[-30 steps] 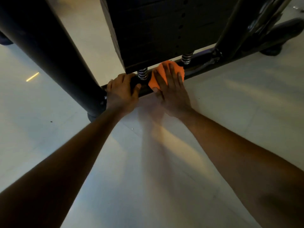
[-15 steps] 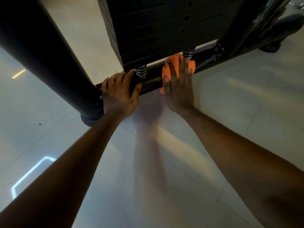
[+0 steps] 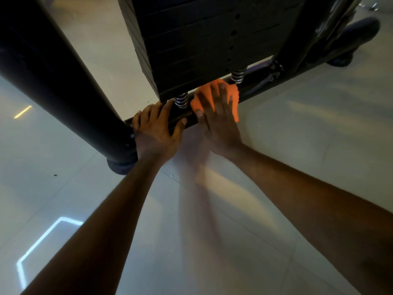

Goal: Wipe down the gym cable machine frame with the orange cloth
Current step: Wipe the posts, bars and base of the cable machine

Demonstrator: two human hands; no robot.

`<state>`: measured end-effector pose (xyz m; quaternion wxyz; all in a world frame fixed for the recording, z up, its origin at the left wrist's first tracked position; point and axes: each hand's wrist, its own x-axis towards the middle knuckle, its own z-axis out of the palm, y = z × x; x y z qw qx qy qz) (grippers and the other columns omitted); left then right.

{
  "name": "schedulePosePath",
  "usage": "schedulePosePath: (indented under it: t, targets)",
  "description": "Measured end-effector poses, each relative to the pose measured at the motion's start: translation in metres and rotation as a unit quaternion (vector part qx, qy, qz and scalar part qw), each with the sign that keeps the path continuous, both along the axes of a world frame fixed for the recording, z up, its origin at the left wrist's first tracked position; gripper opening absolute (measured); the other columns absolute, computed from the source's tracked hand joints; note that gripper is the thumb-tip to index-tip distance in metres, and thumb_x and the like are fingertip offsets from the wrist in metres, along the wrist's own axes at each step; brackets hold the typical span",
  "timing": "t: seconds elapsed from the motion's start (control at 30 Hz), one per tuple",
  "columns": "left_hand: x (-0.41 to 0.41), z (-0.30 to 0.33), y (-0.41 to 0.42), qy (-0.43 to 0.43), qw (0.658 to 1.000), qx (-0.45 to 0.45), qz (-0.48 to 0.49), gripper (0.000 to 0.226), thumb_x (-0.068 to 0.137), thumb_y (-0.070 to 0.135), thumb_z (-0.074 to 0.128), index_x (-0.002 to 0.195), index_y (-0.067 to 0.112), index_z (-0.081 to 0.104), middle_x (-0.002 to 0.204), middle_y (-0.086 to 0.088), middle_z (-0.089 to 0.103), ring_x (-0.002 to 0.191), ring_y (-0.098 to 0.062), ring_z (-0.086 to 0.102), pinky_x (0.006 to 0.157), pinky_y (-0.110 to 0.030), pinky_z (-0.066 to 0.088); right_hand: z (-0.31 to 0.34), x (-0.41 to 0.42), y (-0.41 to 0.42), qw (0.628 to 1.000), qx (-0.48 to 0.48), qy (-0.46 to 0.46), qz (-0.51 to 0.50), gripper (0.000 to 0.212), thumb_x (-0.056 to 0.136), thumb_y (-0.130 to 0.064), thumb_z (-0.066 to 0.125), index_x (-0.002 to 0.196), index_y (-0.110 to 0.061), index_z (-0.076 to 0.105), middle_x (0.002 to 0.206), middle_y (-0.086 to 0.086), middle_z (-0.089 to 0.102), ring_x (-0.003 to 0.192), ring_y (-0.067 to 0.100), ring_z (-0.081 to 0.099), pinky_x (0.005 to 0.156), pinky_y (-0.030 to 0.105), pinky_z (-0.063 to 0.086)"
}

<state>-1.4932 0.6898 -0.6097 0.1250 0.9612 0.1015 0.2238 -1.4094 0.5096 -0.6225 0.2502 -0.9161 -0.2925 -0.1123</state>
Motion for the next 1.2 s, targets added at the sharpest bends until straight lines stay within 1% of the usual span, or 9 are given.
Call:
schedulePosePath:
  t: [0.13,0.27,0.4,0.53,0.7,0.83,0.97,1.13,1.2]
  targets:
    - [0.000,0.002,0.001,-0.004,1.000,-0.005,-0.010,0.054,0.105,0.052,0.055,0.153,0.025,0.052,0.150,-0.002,0.060,0.140,-0.029,0.051,0.118,-0.050,0.032,-0.003,0.013,-0.022,0.987,-0.090,-0.081,0.108,0.060,0.119,-0.042,0.034,0.174,-0.022,0.020,0.182,0.011,0.009,0.168,0.033,-0.003,0.134,0.062,0.010]
    - [0.000,0.004,0.003,0.001,1.000,-0.024,-0.012,0.056,0.103,0.050,0.057,0.153,0.025,0.053,0.150,-0.002,0.060,0.141,-0.030,0.050,0.121,-0.050,0.029,0.004,0.047,-0.042,0.993,-0.073,-0.075,0.050,0.058,0.115,-0.042,0.037,0.170,-0.021,0.032,0.177,0.022,0.019,0.166,0.042,0.012,0.129,0.070,0.020]
    - [0.000,0.007,0.003,0.021,0.998,-0.048,-0.018,0.058,0.101,0.051,0.058,0.153,0.025,0.052,0.152,-0.002,0.059,0.143,-0.030,0.048,0.122,-0.052,0.030,0.003,0.019,-0.007,1.000,-0.005,-0.007,-0.020,0.061,0.115,-0.044,0.028,0.168,-0.017,0.037,0.178,0.024,0.014,0.166,0.045,0.000,0.131,0.070,0.007]
    - [0.000,0.007,0.006,0.039,0.998,-0.038,-0.025,0.061,0.101,0.052,0.055,0.155,0.024,0.050,0.154,-0.005,0.057,0.144,-0.033,0.048,0.121,-0.055,0.032,-0.004,0.004,-0.013,0.996,-0.040,-0.027,0.072,0.061,0.116,-0.036,0.042,0.173,-0.023,0.025,0.181,0.016,0.003,0.167,0.041,-0.009,0.131,0.070,0.013]
    - [-0.009,0.014,-0.001,0.083,0.995,-0.046,-0.025,0.070,0.100,0.054,0.048,0.163,0.023,0.042,0.165,-0.006,0.046,0.155,-0.035,0.034,0.129,-0.057,0.019,0.016,0.026,-0.060,0.998,-0.045,-0.003,0.031,0.066,0.108,-0.016,0.060,0.169,-0.027,0.036,0.180,0.013,0.016,0.162,0.037,0.029,0.106,0.057,0.058]
    - [-0.028,0.016,-0.017,0.087,0.994,-0.064,-0.015,0.070,0.100,0.051,0.048,0.164,0.022,0.044,0.171,-0.009,0.038,0.160,-0.040,0.025,0.129,-0.062,0.013,0.036,0.027,-0.080,0.998,-0.046,0.024,0.022,0.055,0.107,-0.015,0.060,0.161,-0.023,0.051,0.176,0.012,0.031,0.152,0.038,0.046,0.103,0.054,0.056]
    - [-0.042,0.019,-0.046,0.076,0.993,-0.064,-0.064,0.058,0.106,0.048,0.046,0.156,0.019,0.054,0.162,-0.013,0.050,0.153,-0.039,0.042,0.121,-0.068,0.035,0.051,0.023,-0.109,0.999,-0.010,0.052,-0.004,0.046,0.109,-0.025,0.057,0.155,-0.023,0.059,0.160,0.017,0.055,0.141,0.043,0.057,0.108,0.055,0.055]
    - [-0.025,0.055,-0.096,0.116,0.976,-0.140,-0.118,0.058,0.111,0.041,0.054,0.165,0.028,0.039,0.166,-0.001,0.044,0.151,-0.020,0.042,0.117,-0.029,0.030,0.082,0.024,-0.150,0.998,0.035,0.050,-0.026,0.043,0.111,-0.027,0.058,0.152,-0.017,0.062,0.150,0.018,0.063,0.135,0.040,0.061,0.107,0.050,0.055]
    - [-0.015,0.077,-0.114,0.139,0.966,-0.175,-0.127,0.059,0.111,0.041,0.054,0.166,0.029,0.037,0.169,0.002,0.039,0.154,-0.017,0.036,0.114,-0.024,0.027,0.101,0.026,-0.166,0.997,0.047,0.054,-0.031,0.043,0.111,-0.028,0.058,0.153,-0.017,0.061,0.151,0.017,0.063,0.135,0.040,0.061,0.109,0.051,0.055]
